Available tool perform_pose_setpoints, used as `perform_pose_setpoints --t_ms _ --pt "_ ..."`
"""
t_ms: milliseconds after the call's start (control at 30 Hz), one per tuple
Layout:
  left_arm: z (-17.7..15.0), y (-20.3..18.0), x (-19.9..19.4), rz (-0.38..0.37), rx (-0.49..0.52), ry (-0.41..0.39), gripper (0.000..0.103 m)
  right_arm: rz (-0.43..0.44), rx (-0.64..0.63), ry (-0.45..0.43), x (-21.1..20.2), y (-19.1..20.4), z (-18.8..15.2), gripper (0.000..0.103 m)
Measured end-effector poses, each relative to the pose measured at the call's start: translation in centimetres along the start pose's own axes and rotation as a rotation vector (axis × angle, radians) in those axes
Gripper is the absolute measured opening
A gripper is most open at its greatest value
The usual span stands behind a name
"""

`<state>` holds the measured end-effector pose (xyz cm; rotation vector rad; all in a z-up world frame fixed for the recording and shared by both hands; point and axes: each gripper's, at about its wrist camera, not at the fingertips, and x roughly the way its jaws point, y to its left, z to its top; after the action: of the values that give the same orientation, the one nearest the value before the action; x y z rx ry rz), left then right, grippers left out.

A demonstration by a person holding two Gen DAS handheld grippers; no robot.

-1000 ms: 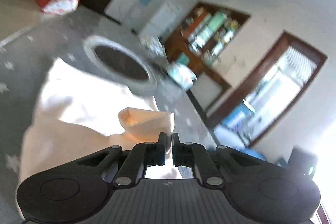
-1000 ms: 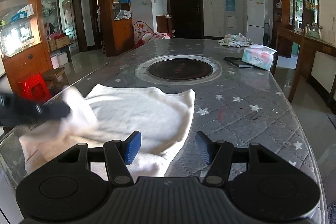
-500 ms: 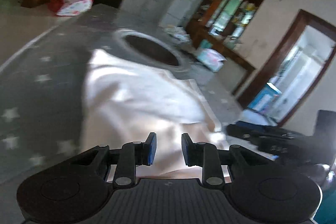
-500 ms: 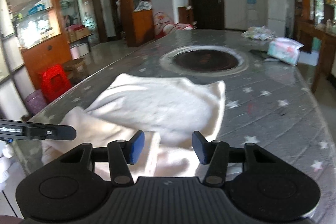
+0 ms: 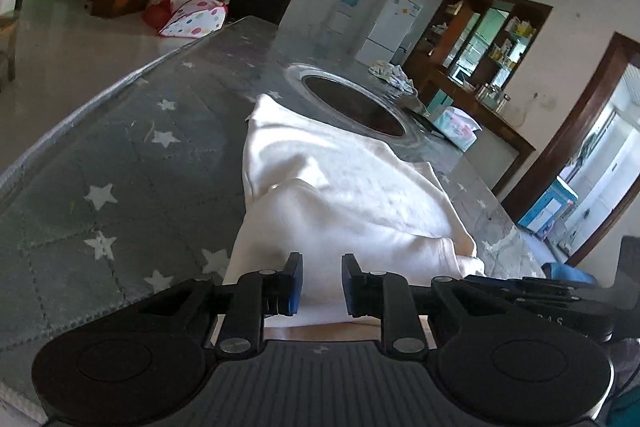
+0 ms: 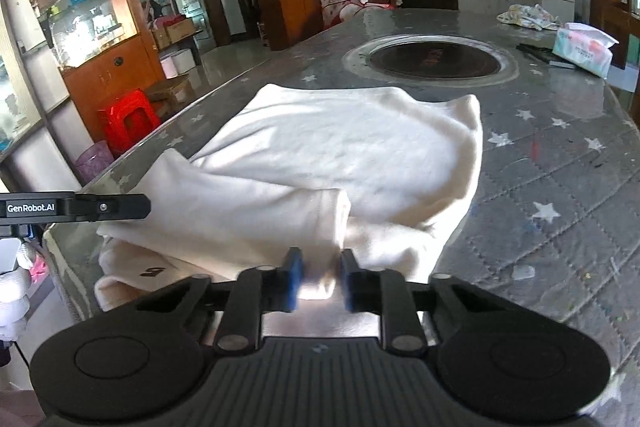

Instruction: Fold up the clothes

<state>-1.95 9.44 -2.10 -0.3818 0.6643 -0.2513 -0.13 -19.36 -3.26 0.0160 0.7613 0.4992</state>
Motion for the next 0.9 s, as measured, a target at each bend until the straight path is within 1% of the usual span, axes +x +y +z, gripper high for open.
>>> perform_pose_setpoints --t_ms 33,133,267,333,367,400,433,533,600,667,733,767,800,833,900 --pt "0.0 0.0 0.1 0.001 0.000 0.002 0.025 0.002 0.002 -0.003 0.0 0.0 0.0 0.011" --pt "0.1 0.2 0.1 0.000 -0.002 0.001 0.025 0.003 0.010 -0.024 -0.8 0.1 0.1 0.006" --pt "0.3 0.4 -0.1 0.008 0.015 0.001 0.025 0.009 -0.002 -0.066 -2.9 0.5 0.6 0.004" --pt "0.5 0.5 -0.1 0.009 0.021 0.002 0.025 0.010 -0.009 -0.071 -3.4 0.6 0.6 0.004" --pt "0.6 0.5 -0.1 0.008 0.025 0.002 0.026 0.009 -0.009 -0.069 -3.4 0.5 0.6 0.005" --pt "0.7 0.4 -0.2 0.003 0.029 0.000 0.027 0.005 -0.001 -0.067 -3.2 0.4 0.6 0.010" --pt "0.9 0.3 -0.2 -0.001 0.036 -0.003 0.028 -0.001 0.012 -0.067 -2.9 0.2 0.6 0.012" --pt "1.4 -0.3 -0.4 -0.013 0.061 -0.018 0.029 -0.007 0.045 -0.046 -1.6 -0.5 0.4 0.014" --pt "1.6 -0.4 -0.4 -0.019 0.069 -0.025 0.033 -0.008 0.049 -0.024 -0.6 -0.7 0.3 0.015" --pt "1.7 -0.4 -0.4 -0.016 0.067 -0.029 0.040 0.005 0.058 -0.010 0.0 -0.9 0.1 0.015" --pt "1.5 -0.2 -0.3 -0.005 0.064 -0.026 0.041 0.021 0.058 -0.006 0.4 -0.7 0.0 0.016" --pt "1.5 0.0 -0.3 0.001 0.060 -0.025 0.041 0.025 0.055 -0.007 0.5 -0.6 0.0 0.014" --pt "1.5 0.2 -0.4 0.007 0.056 -0.025 0.042 0.028 0.054 -0.013 0.3 -0.5 0.0 0.008" --pt "1.4 0.4 -0.4 0.013 0.052 -0.025 0.043 0.034 0.058 -0.023 0.0 -0.5 0.0 0.005" --pt "1.5 0.8 -0.6 0.029 0.043 -0.033 0.045 0.044 0.062 -0.050 -0.8 -0.3 0.3 0.004"
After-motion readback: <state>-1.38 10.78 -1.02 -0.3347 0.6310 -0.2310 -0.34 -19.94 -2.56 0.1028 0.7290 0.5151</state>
